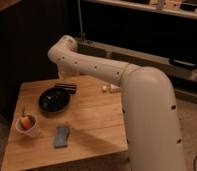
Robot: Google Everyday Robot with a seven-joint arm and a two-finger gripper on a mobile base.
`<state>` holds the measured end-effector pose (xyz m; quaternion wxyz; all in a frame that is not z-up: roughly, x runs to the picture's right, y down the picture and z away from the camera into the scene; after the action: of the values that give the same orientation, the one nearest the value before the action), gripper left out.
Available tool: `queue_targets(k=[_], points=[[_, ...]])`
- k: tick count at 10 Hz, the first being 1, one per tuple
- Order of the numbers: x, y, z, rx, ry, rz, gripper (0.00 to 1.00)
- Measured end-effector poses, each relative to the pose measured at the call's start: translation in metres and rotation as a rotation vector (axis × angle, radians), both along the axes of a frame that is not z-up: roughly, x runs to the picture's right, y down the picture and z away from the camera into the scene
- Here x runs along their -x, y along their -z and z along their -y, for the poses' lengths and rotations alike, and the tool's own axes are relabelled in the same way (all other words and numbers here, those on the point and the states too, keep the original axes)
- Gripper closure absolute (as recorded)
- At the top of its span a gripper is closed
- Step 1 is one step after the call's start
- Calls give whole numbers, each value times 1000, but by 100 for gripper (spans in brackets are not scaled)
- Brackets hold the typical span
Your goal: Move the arm in a circular motion
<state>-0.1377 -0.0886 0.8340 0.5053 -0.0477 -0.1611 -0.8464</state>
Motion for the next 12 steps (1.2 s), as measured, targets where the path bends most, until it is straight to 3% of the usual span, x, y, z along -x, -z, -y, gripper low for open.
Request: queue_targets(k=[3,4,6,9,12], points=[[-82,-28,15,18,-112,-121,39],[-120,-32,11,26,-158,-173,39],[-159,-27,2,31,-204,-224,39],[-228,3,-33,29,-283,-310,39],[-264,58,-90,14,-327,-356,39]])
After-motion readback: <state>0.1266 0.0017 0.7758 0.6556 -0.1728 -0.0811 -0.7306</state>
